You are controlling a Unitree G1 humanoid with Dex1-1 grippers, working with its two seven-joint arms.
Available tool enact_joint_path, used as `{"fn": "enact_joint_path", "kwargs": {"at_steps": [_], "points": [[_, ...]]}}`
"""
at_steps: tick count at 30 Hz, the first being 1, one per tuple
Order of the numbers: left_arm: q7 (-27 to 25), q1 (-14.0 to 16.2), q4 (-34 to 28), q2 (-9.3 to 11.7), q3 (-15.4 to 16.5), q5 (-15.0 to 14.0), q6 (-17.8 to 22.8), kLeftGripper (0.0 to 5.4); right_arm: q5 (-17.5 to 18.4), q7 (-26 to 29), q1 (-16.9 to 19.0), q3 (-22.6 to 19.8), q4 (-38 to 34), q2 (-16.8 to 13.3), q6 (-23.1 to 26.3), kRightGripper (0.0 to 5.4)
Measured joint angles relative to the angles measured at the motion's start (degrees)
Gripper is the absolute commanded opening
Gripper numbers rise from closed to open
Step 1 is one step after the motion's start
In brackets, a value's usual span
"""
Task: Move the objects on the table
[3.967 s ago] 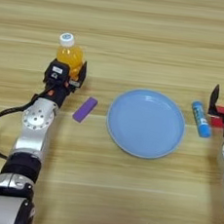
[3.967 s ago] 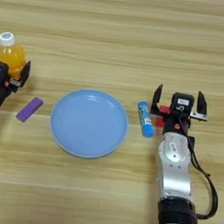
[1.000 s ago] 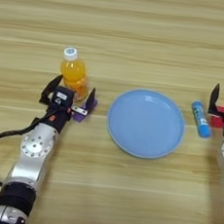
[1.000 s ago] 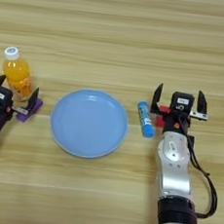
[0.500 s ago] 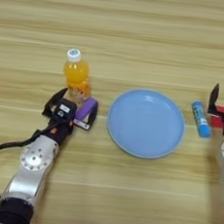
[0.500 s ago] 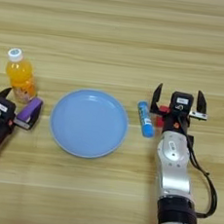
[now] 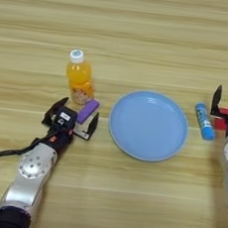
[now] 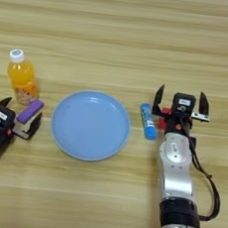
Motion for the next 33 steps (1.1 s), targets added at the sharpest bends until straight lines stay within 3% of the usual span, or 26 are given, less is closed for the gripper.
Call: {"fn": "enact_joint_path", "kwargs": {"at_steps": [4, 8, 15, 20, 33], "points": [[-1.2, -0.2, 0.1, 0.2, -0.1, -1.0, 1.6, 5.39, 0.0, 0.0, -0.1, 0.0, 0.0, 0.0, 0.0, 5.4], [-3.8, -0.1, -1.7, 0.1, 0.0, -4.5, 6.4, 5.39, 0.0, 0.0, -0.1, 0.1, 0.0, 0.0, 0.0, 5.4], [-6.0, 0.9, -4.9, 0.3, -0.5, -6.3, 12.7, 5.39, 0.0, 0.0, -0.1, 0.2, 0.0, 0.0, 0.0, 5.4], [-6.4, 1.3, -5.8, 0.4, -0.8, -6.5, 14.1, 5.39, 0.0, 0.0, -0.1, 0.2, 0.0, 0.0, 0.0, 5.4], [-6.4, 0.9, -5.2, 0.6, -0.7, -6.6, 14.2, 4.06, 0.0, -0.1, -0.1, 0.2, 0.0, 0.0, 0.0, 5.4]]}}
